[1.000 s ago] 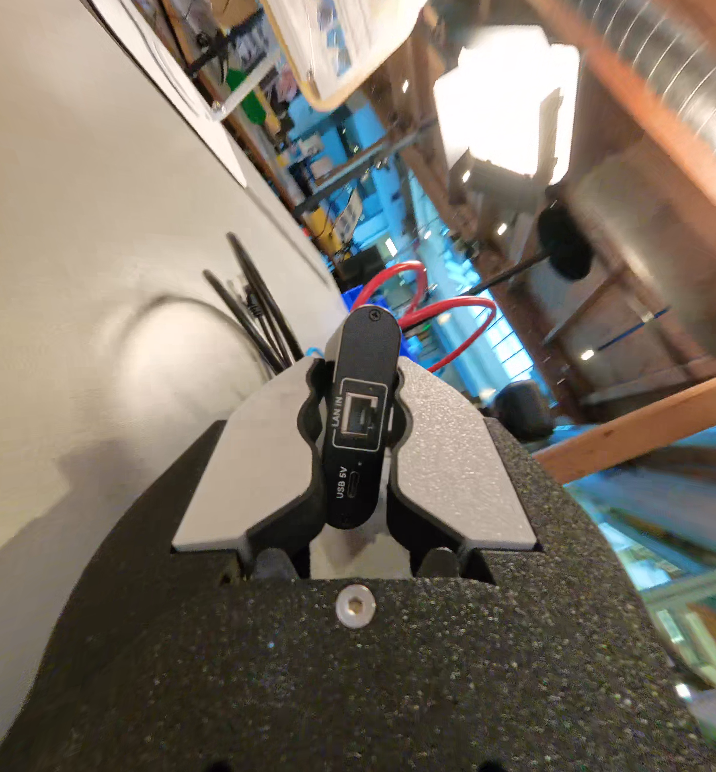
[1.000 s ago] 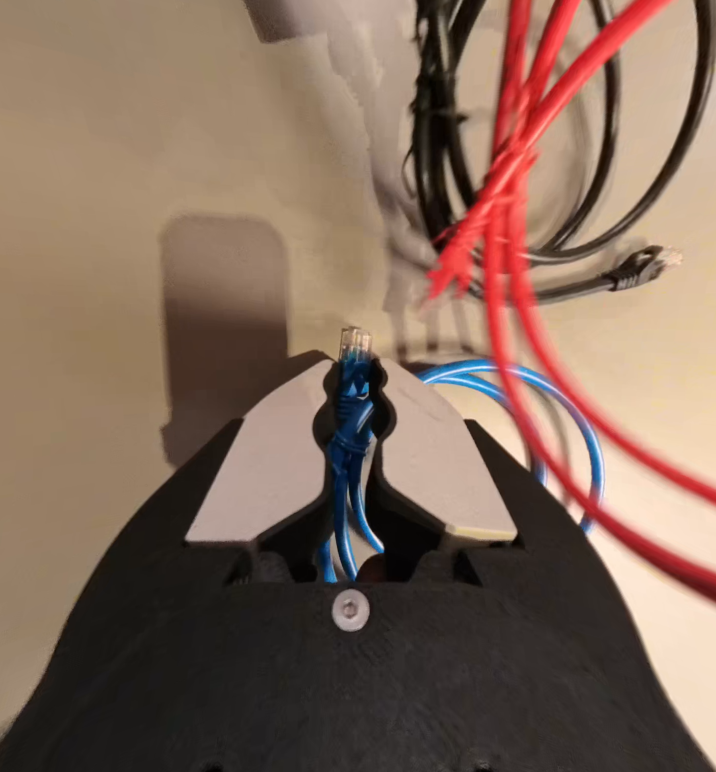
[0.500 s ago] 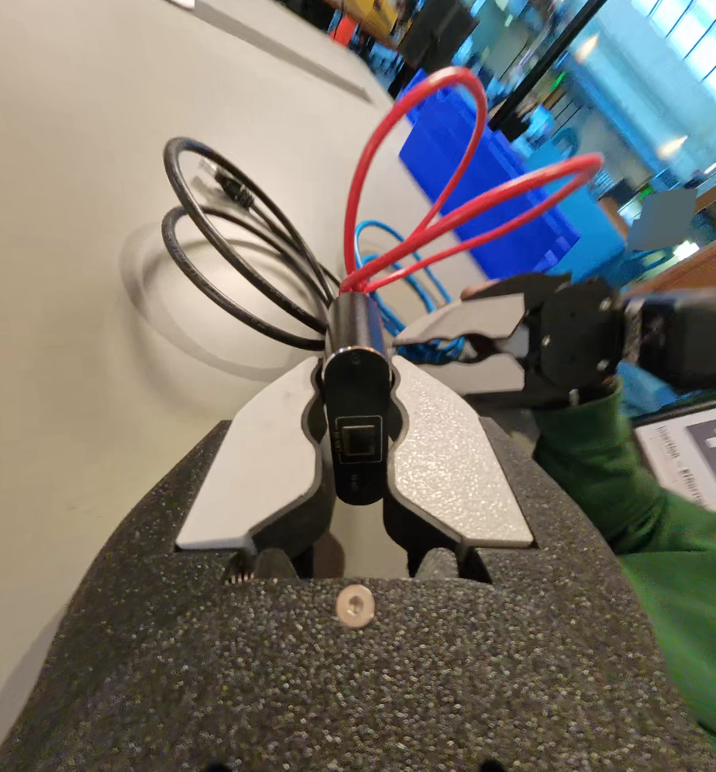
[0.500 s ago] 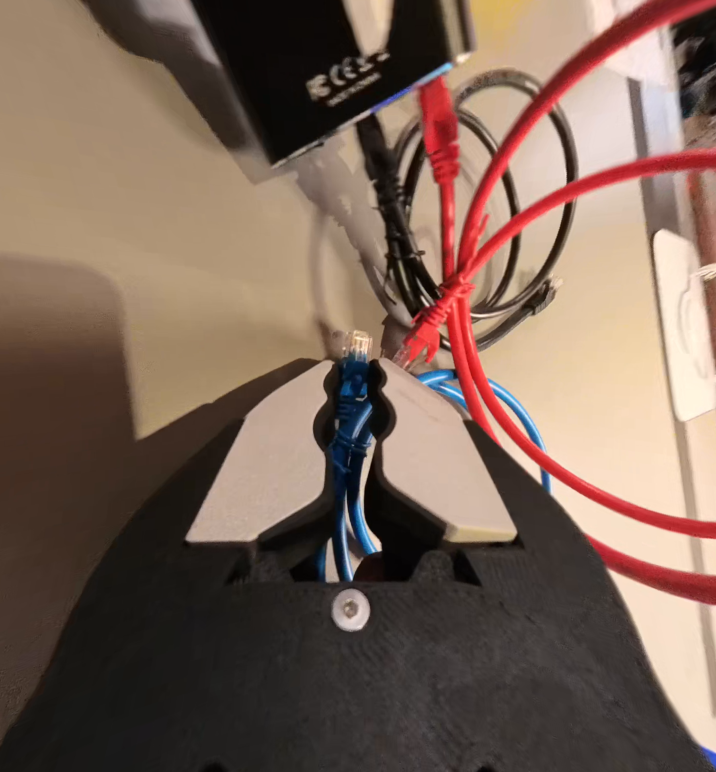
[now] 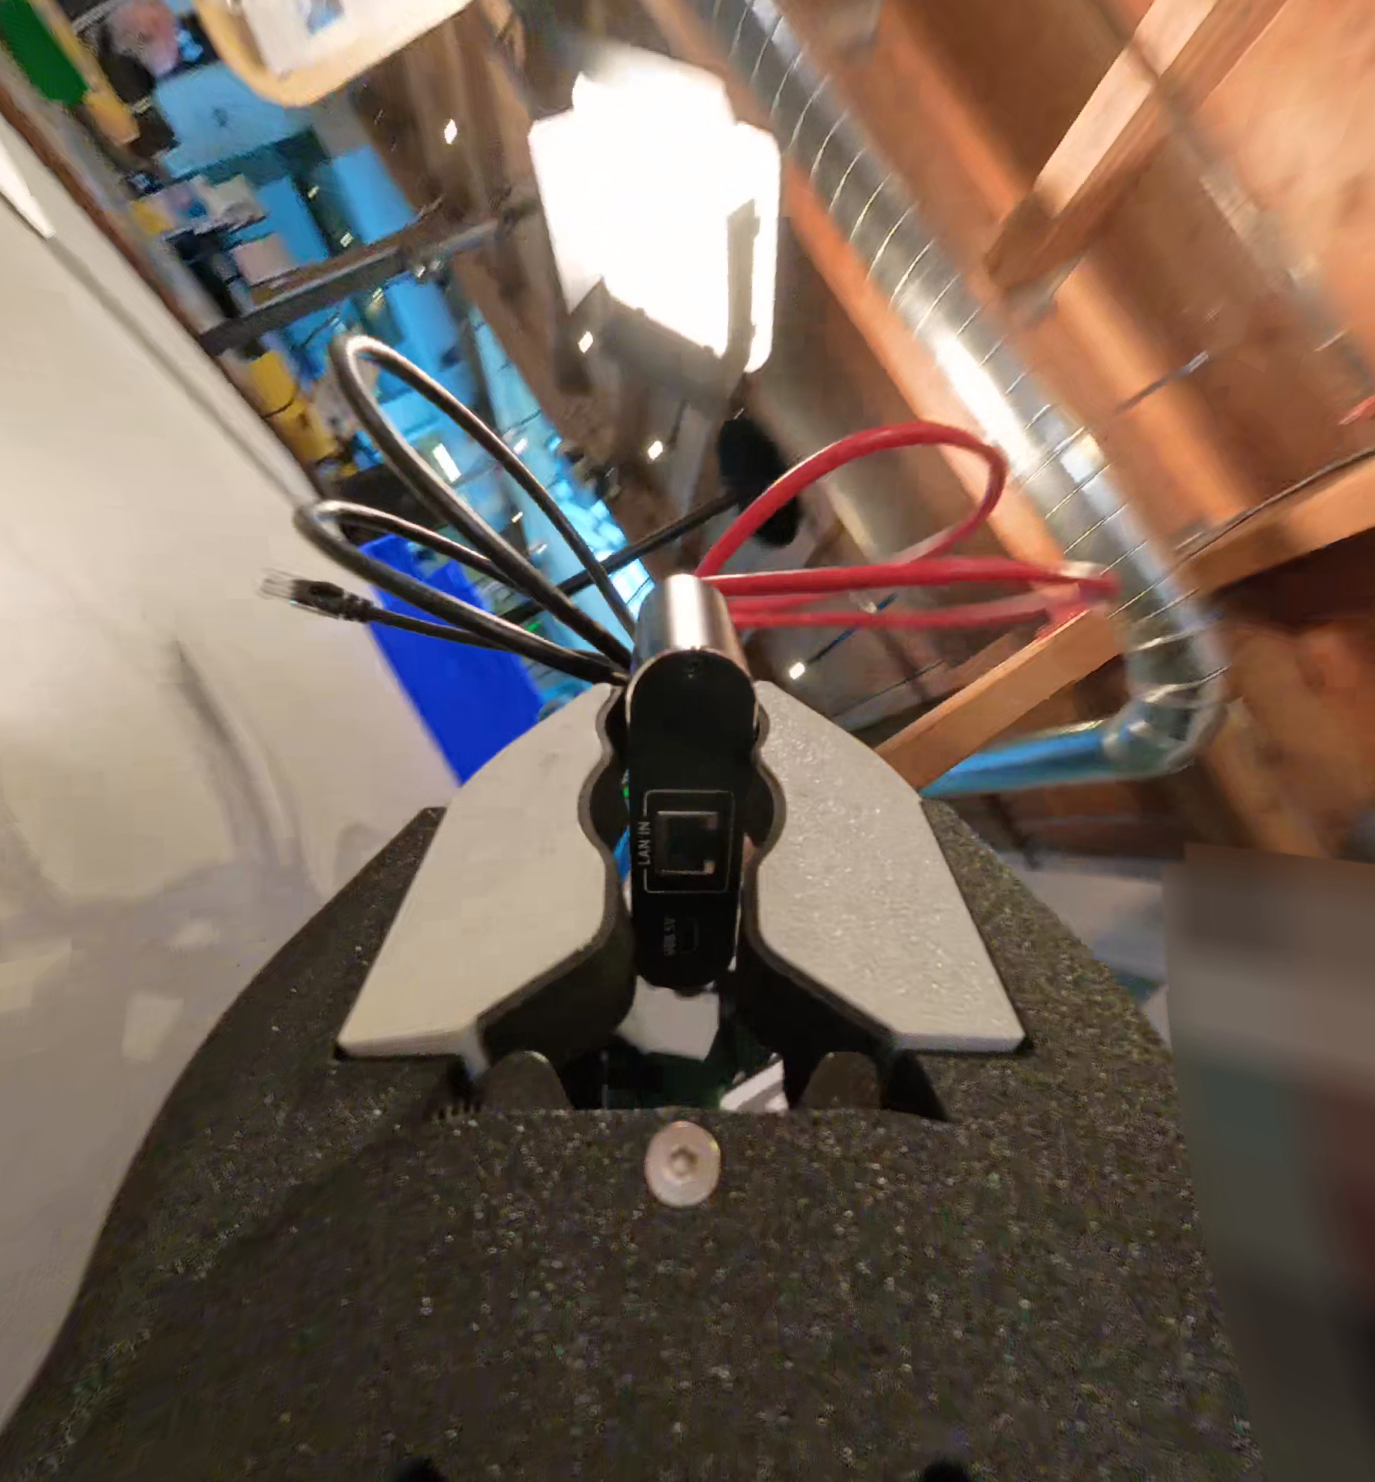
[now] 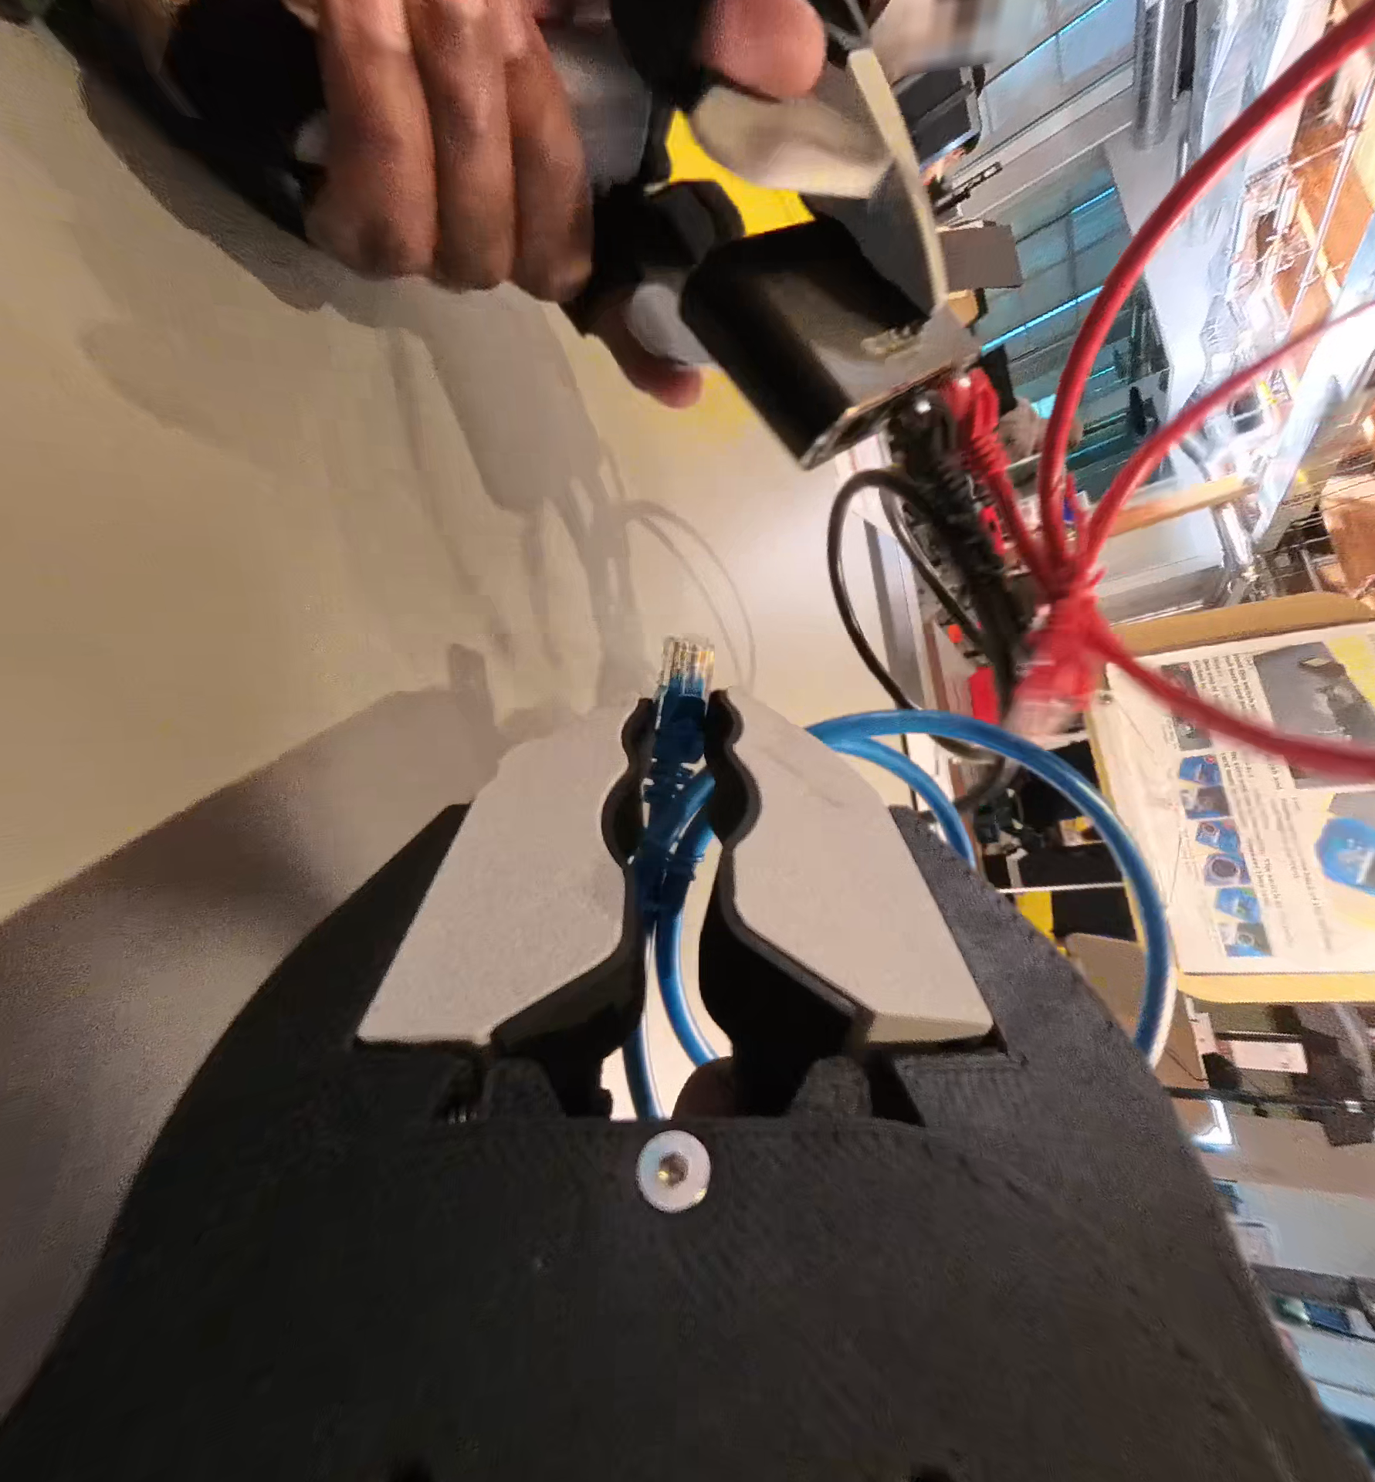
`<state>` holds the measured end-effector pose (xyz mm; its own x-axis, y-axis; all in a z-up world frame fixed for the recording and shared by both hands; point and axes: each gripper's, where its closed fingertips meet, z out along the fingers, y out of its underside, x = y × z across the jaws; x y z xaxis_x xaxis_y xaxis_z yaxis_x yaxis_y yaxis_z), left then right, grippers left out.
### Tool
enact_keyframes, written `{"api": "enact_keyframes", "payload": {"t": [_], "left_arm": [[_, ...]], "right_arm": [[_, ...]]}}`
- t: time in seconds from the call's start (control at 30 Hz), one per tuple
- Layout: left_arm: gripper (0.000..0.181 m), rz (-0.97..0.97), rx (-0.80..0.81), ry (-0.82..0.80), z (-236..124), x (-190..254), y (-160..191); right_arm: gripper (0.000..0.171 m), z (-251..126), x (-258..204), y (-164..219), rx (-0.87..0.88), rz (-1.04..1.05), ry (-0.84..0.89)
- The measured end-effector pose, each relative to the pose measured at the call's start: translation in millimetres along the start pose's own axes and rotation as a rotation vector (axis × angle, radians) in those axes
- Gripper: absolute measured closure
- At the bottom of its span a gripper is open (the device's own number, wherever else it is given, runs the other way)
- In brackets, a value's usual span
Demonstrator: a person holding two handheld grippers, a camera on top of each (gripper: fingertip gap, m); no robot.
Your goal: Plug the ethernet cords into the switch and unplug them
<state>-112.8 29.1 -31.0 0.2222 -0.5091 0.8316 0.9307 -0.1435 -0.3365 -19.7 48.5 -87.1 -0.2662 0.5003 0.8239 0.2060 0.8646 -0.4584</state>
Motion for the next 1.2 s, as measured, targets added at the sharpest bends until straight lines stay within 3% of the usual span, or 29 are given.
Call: {"api": "enact_keyframes", "payload": {"t": [0.13,0.53,1.2], "left_arm": [[0.155,0.027,-0.077,0.052,8.4,7.8,15.3],[0.156,0.379,-0.398,-0.048,23.4,8.3,73.2],[0.156,0.479,-0.413,-0.092,24.8,4.7,74.9]], "right_arm": [[0.158,0.0,1.1,-6.5,0.003,-0.011,0.011],[0.158,-10.2,12.0,-10.2,-0.021,-0.074,0.075],[0.158,-7.6,-1.0,-14.2,-0.071,-0.204,0.049]]}}
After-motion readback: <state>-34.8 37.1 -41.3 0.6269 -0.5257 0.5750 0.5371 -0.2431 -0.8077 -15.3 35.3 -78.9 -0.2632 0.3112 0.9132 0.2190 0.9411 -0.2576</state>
